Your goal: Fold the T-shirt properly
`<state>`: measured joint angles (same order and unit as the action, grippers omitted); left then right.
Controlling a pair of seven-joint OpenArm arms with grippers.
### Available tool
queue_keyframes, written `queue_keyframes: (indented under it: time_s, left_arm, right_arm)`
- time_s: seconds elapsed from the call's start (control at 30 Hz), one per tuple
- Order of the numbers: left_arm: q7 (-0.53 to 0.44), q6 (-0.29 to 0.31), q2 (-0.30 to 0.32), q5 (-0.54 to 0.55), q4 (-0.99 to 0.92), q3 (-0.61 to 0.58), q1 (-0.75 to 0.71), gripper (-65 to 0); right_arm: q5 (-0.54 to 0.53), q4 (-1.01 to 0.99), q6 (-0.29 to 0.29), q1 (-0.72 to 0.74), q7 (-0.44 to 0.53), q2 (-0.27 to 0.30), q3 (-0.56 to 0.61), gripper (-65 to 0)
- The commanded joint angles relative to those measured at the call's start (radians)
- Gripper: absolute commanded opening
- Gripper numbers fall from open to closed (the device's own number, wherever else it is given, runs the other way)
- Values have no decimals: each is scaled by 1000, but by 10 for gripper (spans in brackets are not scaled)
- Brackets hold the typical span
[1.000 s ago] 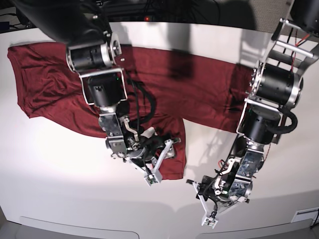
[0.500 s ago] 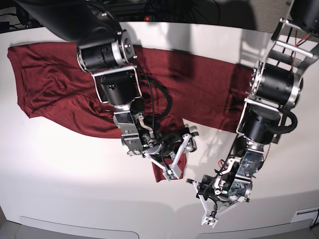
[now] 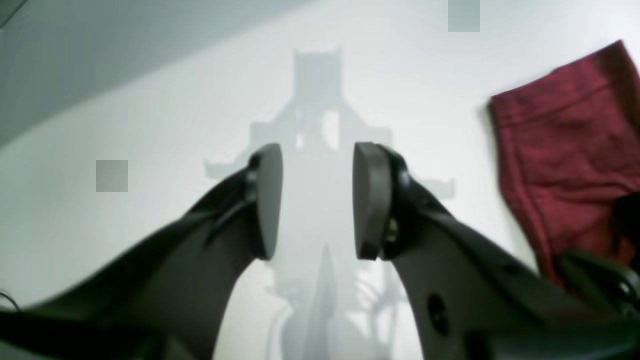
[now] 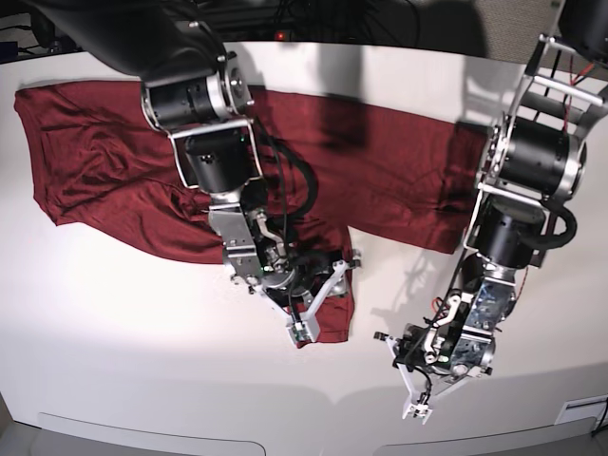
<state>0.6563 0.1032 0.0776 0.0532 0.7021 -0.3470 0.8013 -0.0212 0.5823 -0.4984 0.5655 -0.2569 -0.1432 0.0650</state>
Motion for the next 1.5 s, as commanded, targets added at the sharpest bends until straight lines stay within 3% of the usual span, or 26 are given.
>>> queue_keyframes:
  time_s: [0.0,0.1,0.23,0.33,0.5,0.57,0.8,1.07,1.17,1.3,1.47]
  left_arm:
    - [-24,-6,3,1,19,3,44,-418]
    - [-24,-7,8,0,19,3,44,-418]
    - [-24,-6,13,0,19,3,44,-418]
    - [-24,-6,11,4,19,3,44,-418]
    - [5,17,11,119,19,3,43,-418]
    - [6,52,11,136,19,3,43,-418]
    - [-6,55,12,132,19,3,43,-418]
    - [-4,55,32,90,18,3,40,-418]
    - [-3,55,31,96,18,3,13,-418]
    - [-78,54,27,97,18,3,-54,-418]
    - [-159,54,14,97,18,3,-121,-418]
  right_arm:
    - [-8,15,-20,21,20,-14,2,-326]
    - [-35,15,-95,1,32,-14,27,-326]
    - [-39,15,-111,2,9,-14,118,-326]
    - [-39,15,-192,2,1,-14,197,-326]
    - [-38,29,-200,2,6,-14,301,-326]
    - [-38,49,-200,2,8,-14,301,-326]
    - [-41,224,-200,2,-38,-3,260,-326]
    - [-91,376,-200,2,-129,85,189,-326]
    - [-92,378,-200,2,-129,140,116,-326]
    - [-100,378,-200,2,-134,224,-4,-326]
    - [-219,378,-200,2,-214,353,-92,-326]
